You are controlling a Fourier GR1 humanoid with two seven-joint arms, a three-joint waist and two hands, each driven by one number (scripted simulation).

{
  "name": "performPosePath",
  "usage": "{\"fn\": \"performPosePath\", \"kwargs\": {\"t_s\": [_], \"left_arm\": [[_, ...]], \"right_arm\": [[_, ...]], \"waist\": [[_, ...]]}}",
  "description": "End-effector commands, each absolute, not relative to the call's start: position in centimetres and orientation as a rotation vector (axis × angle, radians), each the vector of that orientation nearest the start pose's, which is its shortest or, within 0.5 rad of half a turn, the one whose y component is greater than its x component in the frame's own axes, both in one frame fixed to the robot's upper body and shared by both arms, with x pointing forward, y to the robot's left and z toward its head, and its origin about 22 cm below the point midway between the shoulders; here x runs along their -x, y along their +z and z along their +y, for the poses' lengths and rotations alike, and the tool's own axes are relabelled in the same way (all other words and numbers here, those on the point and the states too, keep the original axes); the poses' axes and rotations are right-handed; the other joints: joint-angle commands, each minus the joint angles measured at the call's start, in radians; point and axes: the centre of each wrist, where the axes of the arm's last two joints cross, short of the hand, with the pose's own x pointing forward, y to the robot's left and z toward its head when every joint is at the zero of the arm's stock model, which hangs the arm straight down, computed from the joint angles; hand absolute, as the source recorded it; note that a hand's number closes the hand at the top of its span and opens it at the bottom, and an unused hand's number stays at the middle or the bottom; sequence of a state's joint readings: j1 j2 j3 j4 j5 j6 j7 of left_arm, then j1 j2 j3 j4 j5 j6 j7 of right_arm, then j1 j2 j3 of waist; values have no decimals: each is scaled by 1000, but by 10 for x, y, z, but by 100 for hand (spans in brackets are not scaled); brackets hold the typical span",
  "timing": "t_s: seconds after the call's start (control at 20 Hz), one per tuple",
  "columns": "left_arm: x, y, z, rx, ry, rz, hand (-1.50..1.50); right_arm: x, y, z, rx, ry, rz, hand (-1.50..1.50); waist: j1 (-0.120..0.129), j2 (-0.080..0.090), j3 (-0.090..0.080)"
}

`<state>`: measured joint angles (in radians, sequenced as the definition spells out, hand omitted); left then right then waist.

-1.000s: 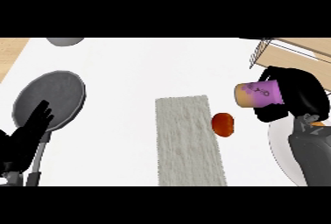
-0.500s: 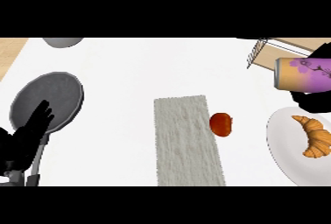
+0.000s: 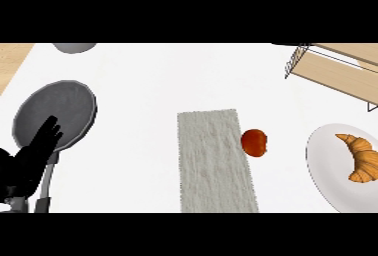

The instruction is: Pick the can from the placemat and place it in the tiered shelf

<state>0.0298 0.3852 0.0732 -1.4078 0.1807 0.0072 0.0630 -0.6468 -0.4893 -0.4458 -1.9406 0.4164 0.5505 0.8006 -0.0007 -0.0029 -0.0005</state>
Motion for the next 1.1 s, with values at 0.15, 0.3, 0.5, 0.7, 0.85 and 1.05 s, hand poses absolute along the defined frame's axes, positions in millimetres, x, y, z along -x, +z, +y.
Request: {"fn": "performPosePath", "kwargs": {"t_s": [0.15, 0.3, 0.5, 0.7, 0.85, 1.05], "left_arm": [[-237, 6, 359, -253, -49, -1335, 0], [-235, 1, 355, -250, -60, -1344, 0], [-233, 5, 361, -241, -58, -1341, 0], [-241, 2, 343, -237, -54, -1327, 0], [-242, 1, 343, -270, -51, -1341, 0], [-250, 8, 352, -253, -49, -1346, 0]], "right_arm": [[-249, 367, -332, 1189, 329, -1474, 150], [-264, 367, -321, 1288, 389, -1396, 150], [-277, 387, -318, 1293, 404, -1358, 150], [-309, 381, -347, 1257, 375, -1371, 150], [-316, 376, -364, 1346, 400, -1327, 150], [-335, 381, -371, 1404, 391, -1285, 150]], "waist": [[8, 3, 0], [12, 4, 0], [15, 3, -1], [16, 6, 0], [13, 6, 0], [16, 7, 0]]}}
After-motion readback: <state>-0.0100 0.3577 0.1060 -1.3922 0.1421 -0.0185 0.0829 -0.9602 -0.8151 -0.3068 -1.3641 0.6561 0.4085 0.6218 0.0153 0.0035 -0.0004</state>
